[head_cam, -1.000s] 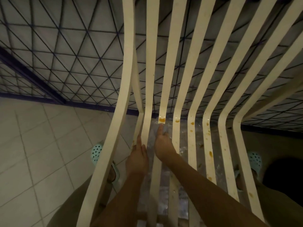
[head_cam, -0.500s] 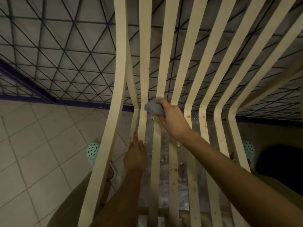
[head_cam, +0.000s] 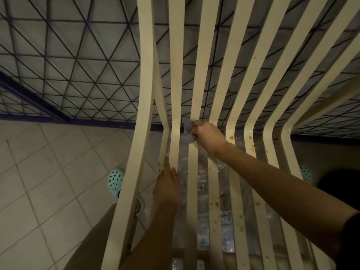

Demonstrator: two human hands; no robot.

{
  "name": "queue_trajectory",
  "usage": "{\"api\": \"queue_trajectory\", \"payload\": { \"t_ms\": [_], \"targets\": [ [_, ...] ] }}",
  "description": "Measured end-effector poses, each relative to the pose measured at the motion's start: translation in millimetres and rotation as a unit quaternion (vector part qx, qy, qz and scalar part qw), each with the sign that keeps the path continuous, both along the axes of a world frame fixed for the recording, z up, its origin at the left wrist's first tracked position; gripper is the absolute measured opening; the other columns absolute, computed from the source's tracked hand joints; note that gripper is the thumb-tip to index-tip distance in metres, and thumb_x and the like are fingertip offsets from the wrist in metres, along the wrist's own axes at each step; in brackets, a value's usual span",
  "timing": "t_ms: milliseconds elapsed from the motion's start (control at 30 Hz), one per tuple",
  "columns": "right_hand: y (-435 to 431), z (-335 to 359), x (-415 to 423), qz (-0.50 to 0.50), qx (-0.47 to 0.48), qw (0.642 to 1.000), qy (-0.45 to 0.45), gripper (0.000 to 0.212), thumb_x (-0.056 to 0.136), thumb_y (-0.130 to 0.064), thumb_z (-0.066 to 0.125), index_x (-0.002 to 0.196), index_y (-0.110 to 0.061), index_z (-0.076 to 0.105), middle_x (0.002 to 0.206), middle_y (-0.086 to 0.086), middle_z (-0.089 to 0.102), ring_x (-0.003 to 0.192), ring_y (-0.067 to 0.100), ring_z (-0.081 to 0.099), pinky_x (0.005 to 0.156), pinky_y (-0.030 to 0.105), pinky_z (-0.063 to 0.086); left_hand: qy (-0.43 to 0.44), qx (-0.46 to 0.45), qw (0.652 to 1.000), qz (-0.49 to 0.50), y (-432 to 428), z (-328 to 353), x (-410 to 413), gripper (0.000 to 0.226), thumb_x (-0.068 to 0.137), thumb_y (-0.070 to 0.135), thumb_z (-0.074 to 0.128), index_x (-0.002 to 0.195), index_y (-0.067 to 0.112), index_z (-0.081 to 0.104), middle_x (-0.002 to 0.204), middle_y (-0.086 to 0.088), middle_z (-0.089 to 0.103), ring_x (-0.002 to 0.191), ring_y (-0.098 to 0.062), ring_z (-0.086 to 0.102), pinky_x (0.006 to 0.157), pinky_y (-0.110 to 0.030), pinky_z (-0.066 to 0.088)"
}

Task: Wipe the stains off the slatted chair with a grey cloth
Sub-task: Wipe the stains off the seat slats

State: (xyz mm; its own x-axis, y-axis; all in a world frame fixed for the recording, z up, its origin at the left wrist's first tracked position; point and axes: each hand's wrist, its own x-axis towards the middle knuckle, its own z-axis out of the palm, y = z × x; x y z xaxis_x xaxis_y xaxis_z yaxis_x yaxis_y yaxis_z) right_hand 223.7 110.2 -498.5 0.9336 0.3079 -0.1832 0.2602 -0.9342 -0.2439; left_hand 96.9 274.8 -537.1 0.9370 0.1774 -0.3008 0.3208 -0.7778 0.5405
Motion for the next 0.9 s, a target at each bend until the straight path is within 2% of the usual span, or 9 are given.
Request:
{"api": "queue_trajectory", "payload": {
  "t_ms": [167, 267, 333, 433, 500, 633, 767, 833, 900],
  "targets": [
    [10.2, -4.2, -1.2, -0.003, 0.002, 0.999, 0.037, 0.034, 0.082, 0.003, 0.058, 0.112, -0.008, 0.067, 0.118, 0.011, 0.059, 0.106, 0.029, 0.061, 0.089, 0.036, 0.051, 0.003, 0.007, 1.0, 0.0, 4.7, -2.1, 3.0, 0.05, 0.102, 0.042, 0.021, 0.151, 0.034, 0.014, 0.127, -0.012, 0.059, 0.108, -0.03, 0.06, 0.086, -0.041, 0.048],
    [5.1, 4.6, 21.5, -0.058, 0.036, 0.997, 0.02, 0.024, 0.086, -0.001, 0.055, 0.102, -0.009, 0.069, 0.107, 0.012, 0.062, 0.1, 0.03, 0.059, 0.083, 0.036, 0.049, -0.003, 0.004, 1.0, -0.003, 6.3, -0.6, 9.6, 0.049, 0.102, 0.042, 0.022, 0.151, 0.034, 0.016, 0.129, -0.013, 0.058, 0.11, -0.031, 0.059, 0.088, -0.04, 0.047],
    [11.0, 6.3, 25.9, -0.078, 0.059, 0.995, 0.026, 0.023, 0.086, -0.001, 0.055, 0.104, -0.009, 0.068, 0.107, 0.012, 0.063, 0.1, 0.03, 0.061, 0.084, 0.037, 0.05, -0.004, 0.007, 1.0, 0.005, 9.7, -2.3, 12.5, 0.049, 0.103, 0.042, 0.022, 0.151, 0.034, 0.016, 0.13, -0.013, 0.058, 0.111, -0.032, 0.059, 0.088, -0.04, 0.046],
    [23.9, -5.6, -8.0, -0.061, 0.063, 0.994, 0.065, 0.031, 0.084, 0.004, 0.057, 0.113, -0.005, 0.064, 0.112, 0.014, 0.062, 0.103, 0.029, 0.062, 0.087, 0.035, 0.051, 0.015, 0.006, 1.0, 0.002, 9.4, -6.5, -0.1, 0.05, 0.102, 0.043, 0.021, 0.151, 0.035, 0.014, 0.135, -0.013, 0.055, 0.114, -0.033, 0.058, 0.09, -0.043, 0.047],
    [22.2, -11.5, -31.7, -0.087, 0.077, 0.99, 0.075, 0.033, 0.083, 0.005, 0.056, 0.113, -0.007, 0.064, 0.111, 0.012, 0.063, 0.102, 0.026, 0.062, 0.086, 0.031, 0.05, 0.016, -0.007, 1.0, -0.009, 4.4, -7.2, -6.7, 0.05, 0.102, 0.044, 0.021, 0.151, 0.036, 0.013, 0.135, -0.012, 0.055, 0.114, -0.032, 0.058, 0.09, -0.043, 0.047],
    [32.6, -4.3, -69.1, -0.112, 0.133, 0.977, 0.122, 0.022, 0.088, -0.008, 0.06, 0.109, -0.012, 0.065, 0.105, 0.006, 0.062, 0.097, 0.022, 0.062, 0.085, 0.031, 0.052, 0.006, -0.013, 1.0, -0.007, 6.1, -5.2, 8.9, 0.049, 0.103, 0.042, 0.023, 0.151, 0.035, 0.015, 0.132, -0.012, 0.058, 0.11, -0.031, 0.061, 0.088, -0.041, 0.049],
    [43.5, 12.1, -126.8, -0.106, 0.189, 0.963, 0.16, 0.023, 0.092, -0.011, 0.058, 0.113, -0.011, 0.066, 0.115, 0.009, 0.064, 0.103, 0.022, 0.061, 0.092, 0.028, 0.05, 0.001, -0.045, 0.999, -0.007, 10.5, -5.4, 12.2, 0.049, 0.102, 0.042, 0.023, 0.15, 0.032, 0.019, 0.133, -0.01, 0.056, 0.114, -0.028, 0.059, 0.095, -0.044, 0.049],
    [34.1, 19.3, -128.0, -0.132, 0.187, 0.954, 0.196, 0.024, 0.092, -0.006, 0.057, 0.114, -0.009, 0.066, 0.115, 0.01, 0.065, 0.105, 0.021, 0.062, 0.089, 0.022, 0.048, -0.002, -0.051, 0.999, -0.004, 5.2, -3.8, 10.1, 0.048, 0.102, 0.043, 0.023, 0.149, 0.033, 0.019, 0.131, -0.01, 0.057, 0.112, -0.027, 0.06, 0.093, -0.044, 0.049],
    [21.6, 27.7, -105.1, -0.173, 0.208, 0.944, 0.19, 0.026, 0.09, -0.002, 0.058, 0.114, -0.01, 0.064, 0.111, 0.006, 0.065, 0.104, 0.017, 0.062, 0.082, 0.017, 0.045, -0.016, -0.054, 0.998, -0.005, -0.6, 0.1, 11.0, 0.049, 0.102, 0.044, 0.023, 0.15, 0.035, 0.019, 0.13, -0.008, 0.058, 0.11, -0.026, 0.061, 0.091, -0.043, 0.05]
  ]
}}
